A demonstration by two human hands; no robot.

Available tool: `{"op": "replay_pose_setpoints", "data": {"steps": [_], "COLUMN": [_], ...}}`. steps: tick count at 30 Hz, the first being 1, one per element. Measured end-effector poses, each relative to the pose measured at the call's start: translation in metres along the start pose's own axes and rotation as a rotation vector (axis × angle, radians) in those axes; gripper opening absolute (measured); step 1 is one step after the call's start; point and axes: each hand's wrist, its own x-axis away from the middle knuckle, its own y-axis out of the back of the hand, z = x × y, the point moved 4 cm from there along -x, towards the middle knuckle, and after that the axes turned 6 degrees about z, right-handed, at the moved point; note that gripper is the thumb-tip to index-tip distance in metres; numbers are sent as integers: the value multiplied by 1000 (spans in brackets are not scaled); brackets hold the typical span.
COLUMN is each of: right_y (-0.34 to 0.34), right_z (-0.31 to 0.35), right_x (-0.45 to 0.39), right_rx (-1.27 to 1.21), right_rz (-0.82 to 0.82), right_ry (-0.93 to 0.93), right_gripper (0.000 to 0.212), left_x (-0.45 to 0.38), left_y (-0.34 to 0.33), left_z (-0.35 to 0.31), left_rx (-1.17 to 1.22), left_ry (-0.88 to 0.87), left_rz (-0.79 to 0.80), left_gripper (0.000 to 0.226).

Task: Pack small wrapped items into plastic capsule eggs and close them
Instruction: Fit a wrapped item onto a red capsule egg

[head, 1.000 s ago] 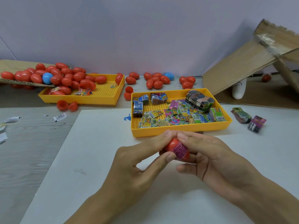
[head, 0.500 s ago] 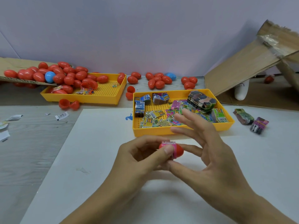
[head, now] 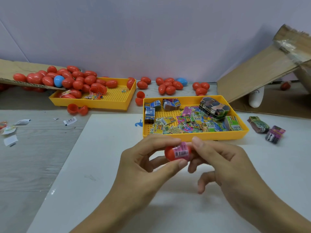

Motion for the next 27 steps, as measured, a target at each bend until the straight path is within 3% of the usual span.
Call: {"op": "replay_pose_setpoints", "data": {"steps": [3,6,8,11,13,18,21,27], "right_y": [-4,1,3,-1,-1,5,-1,0], "right_z": [1,5,7,10,9,3,7,7], "right_x": [1,4,6,8,7,0,1,2], "right_rx": [-6,114,257,367,286,-7,22,-23], "right_rz": [50,-25,-66,7,54,43,77,74], "right_ry": [3,146,233,333,304,11,17,62], "right_gripper": [18,26,31,39,38,30,28,36], "left_x": [2,3,2,1,-1,-1,2,3], "left_y": [-2,-4,-5,-7,-4,1,-3,-3], "left_z": [0,2,3,3,0,-8,-8,-8], "left_rx": [-102,-73,2,54,26,-41,-88,-91], "left_ry": [-30,38,149,188,146,6,-23,-26], "left_rz": [42,37,9,26,20,34,21,25], "left_gripper": [45,58,46,27,24,43,52,49]}}
